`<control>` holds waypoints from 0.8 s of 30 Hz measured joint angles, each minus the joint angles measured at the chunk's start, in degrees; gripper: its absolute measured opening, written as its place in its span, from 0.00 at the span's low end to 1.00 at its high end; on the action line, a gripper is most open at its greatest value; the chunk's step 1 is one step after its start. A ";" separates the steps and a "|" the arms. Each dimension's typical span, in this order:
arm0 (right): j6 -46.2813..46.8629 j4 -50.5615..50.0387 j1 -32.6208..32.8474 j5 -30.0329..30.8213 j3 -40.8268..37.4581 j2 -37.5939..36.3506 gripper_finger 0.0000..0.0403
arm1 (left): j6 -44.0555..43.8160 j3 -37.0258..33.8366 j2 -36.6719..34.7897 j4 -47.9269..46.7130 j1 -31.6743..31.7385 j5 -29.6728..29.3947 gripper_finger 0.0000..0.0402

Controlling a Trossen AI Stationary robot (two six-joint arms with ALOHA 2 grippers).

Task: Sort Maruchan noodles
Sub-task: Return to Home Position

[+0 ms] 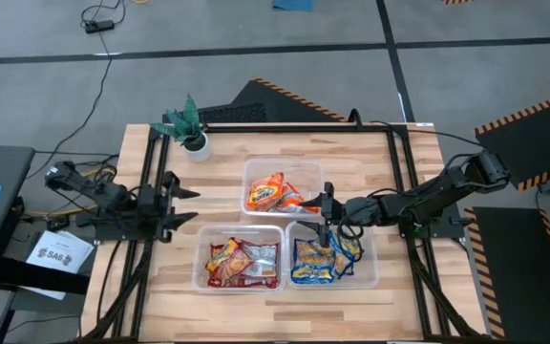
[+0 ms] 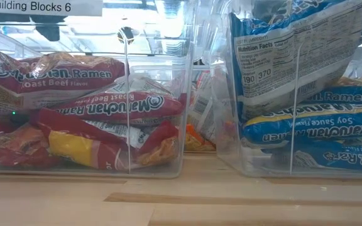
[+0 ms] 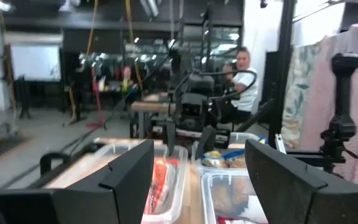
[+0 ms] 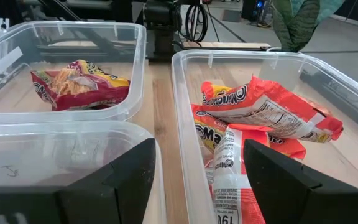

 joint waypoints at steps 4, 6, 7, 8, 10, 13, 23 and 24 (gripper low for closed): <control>0.00 0.00 0.00 0.00 0.00 0.00 0.66 | 1.17 -3.86 -5.70 0.06 0.00 1.57 0.59; 0.00 0.00 0.00 0.00 0.00 0.00 0.66 | 1.61 -6.08 -8.72 0.04 0.00 1.06 0.59; 0.00 0.00 0.00 0.00 0.00 0.00 0.66 | 1.61 -7.09 -9.28 0.68 0.00 0.43 0.59; 0.02 0.02 0.00 0.00 0.00 0.02 0.66 | 1.69 -8.05 -9.12 2.14 0.05 -0.85 0.59; 0.01 0.12 0.00 0.01 0.00 0.02 0.66 | 1.16 -8.25 -9.04 1.37 0.09 -2.59 0.59; 0.11 0.11 0.00 -0.07 0.00 0.02 0.66 | 1.17 -8.22 -9.01 2.28 0.37 -3.88 0.59; 0.11 0.08 0.00 -0.07 0.00 0.02 0.66 | 4.40 -8.22 -9.03 4.84 0.35 -2.88 0.59; 0.13 0.07 0.00 -0.07 0.00 0.02 0.66 | 3.87 -8.22 -9.03 4.13 0.35 -2.84 0.59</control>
